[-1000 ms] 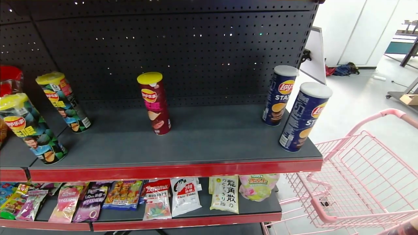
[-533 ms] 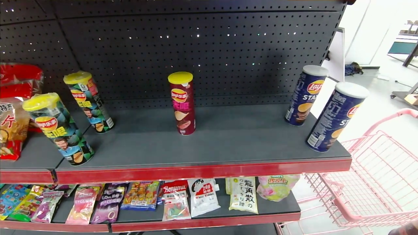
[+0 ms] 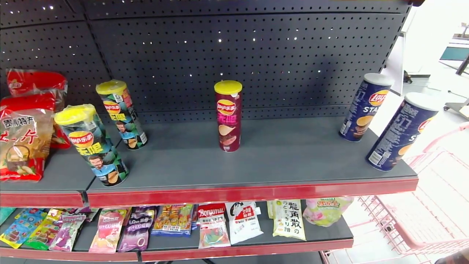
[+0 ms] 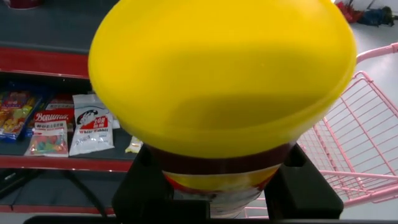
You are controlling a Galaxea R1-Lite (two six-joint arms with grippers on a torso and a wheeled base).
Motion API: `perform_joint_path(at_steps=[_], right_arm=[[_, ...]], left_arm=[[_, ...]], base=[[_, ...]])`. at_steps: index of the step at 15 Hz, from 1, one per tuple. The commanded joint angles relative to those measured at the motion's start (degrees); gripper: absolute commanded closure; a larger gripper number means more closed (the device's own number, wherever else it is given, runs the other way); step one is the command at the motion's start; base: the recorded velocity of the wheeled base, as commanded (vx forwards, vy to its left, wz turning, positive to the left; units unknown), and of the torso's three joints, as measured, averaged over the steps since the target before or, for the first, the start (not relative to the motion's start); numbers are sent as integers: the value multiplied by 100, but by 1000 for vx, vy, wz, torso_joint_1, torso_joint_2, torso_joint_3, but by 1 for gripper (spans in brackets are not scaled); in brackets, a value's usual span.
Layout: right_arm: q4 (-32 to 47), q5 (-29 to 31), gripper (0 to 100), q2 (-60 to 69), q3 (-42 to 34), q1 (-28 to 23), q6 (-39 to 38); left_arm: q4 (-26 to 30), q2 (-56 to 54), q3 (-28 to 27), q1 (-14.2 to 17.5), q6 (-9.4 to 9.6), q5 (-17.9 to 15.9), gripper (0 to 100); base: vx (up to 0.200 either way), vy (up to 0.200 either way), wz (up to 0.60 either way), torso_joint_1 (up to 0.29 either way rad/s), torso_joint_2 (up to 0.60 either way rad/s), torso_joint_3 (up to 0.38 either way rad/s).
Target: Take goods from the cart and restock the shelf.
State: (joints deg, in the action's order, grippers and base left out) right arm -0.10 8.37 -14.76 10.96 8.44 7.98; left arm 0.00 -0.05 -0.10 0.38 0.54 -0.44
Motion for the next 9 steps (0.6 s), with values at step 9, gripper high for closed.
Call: perform_joint_path(at_steps=[9], right_arm=[[1,-3,100,35,-41,0,1]], left_arm=[[0,5,1,-3,-1,0,0]], base=[[133,0,0,1,2,2]])
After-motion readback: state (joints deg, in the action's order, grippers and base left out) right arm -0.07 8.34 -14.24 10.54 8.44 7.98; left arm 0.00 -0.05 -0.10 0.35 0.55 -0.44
